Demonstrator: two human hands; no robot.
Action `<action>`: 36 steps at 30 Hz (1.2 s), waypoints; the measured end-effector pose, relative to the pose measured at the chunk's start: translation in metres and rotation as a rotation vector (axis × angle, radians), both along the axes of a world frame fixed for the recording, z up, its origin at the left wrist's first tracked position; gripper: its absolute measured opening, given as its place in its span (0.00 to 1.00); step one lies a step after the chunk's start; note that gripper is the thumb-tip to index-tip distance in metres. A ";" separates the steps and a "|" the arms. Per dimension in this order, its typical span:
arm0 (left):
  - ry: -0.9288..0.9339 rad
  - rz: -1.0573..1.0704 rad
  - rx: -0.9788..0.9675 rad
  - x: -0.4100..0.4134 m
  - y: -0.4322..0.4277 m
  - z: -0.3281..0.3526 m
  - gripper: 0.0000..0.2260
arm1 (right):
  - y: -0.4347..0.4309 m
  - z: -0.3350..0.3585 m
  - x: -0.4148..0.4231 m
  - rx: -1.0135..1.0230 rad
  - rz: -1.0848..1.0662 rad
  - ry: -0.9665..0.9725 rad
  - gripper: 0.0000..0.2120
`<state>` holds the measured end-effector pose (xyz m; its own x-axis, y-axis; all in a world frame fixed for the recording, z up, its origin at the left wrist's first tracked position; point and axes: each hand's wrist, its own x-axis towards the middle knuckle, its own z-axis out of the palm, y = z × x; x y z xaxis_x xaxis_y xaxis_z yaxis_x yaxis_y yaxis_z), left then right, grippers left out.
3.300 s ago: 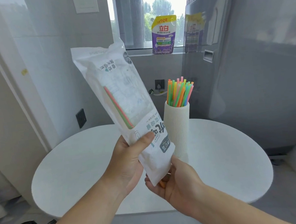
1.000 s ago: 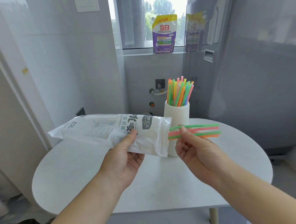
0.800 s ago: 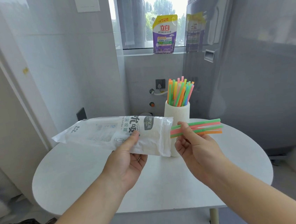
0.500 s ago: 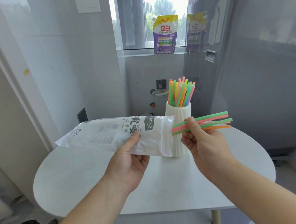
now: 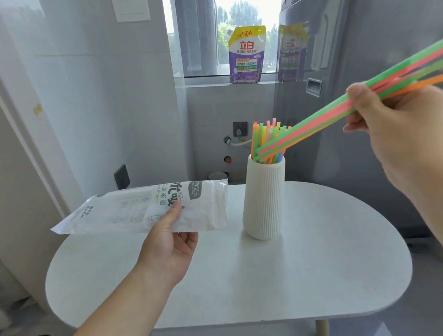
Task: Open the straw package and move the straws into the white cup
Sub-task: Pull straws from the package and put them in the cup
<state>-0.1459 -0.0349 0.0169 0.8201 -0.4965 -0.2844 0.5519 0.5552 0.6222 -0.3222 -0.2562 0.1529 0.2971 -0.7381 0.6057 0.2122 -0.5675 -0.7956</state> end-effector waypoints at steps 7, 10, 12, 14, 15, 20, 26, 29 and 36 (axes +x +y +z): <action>-0.041 -0.036 0.015 -0.002 -0.002 -0.001 0.09 | 0.001 0.021 0.011 -0.249 -0.081 0.172 0.07; -0.051 -0.039 0.021 -0.002 -0.002 -0.001 0.11 | 0.002 0.022 0.016 -0.283 -0.098 0.228 0.07; -0.053 -0.046 0.017 -0.002 -0.001 -0.001 0.11 | 0.001 0.023 0.018 -0.290 -0.099 0.252 0.07; -0.058 -0.051 0.014 -0.001 -0.001 -0.001 0.11 | 0.001 0.023 0.017 -0.299 -0.100 0.267 0.07; -0.062 -0.053 0.013 -0.001 -0.001 -0.001 0.11 | 0.000 0.023 0.016 -0.304 -0.103 0.275 0.07; -0.070 -0.051 0.011 0.000 -0.002 -0.003 0.13 | -0.001 0.025 0.020 -0.320 -0.100 0.331 0.08; -0.079 -0.053 0.014 0.000 -0.005 -0.004 0.16 | -0.002 0.032 0.034 -0.321 -0.081 0.357 0.12; -0.081 -0.051 0.017 0.001 -0.005 -0.005 0.18 | 0.000 0.035 0.042 -0.352 -0.085 0.378 0.11; -0.091 -0.053 0.030 0.001 -0.005 -0.005 0.19 | 0.007 0.052 0.051 -0.454 -0.069 0.484 0.10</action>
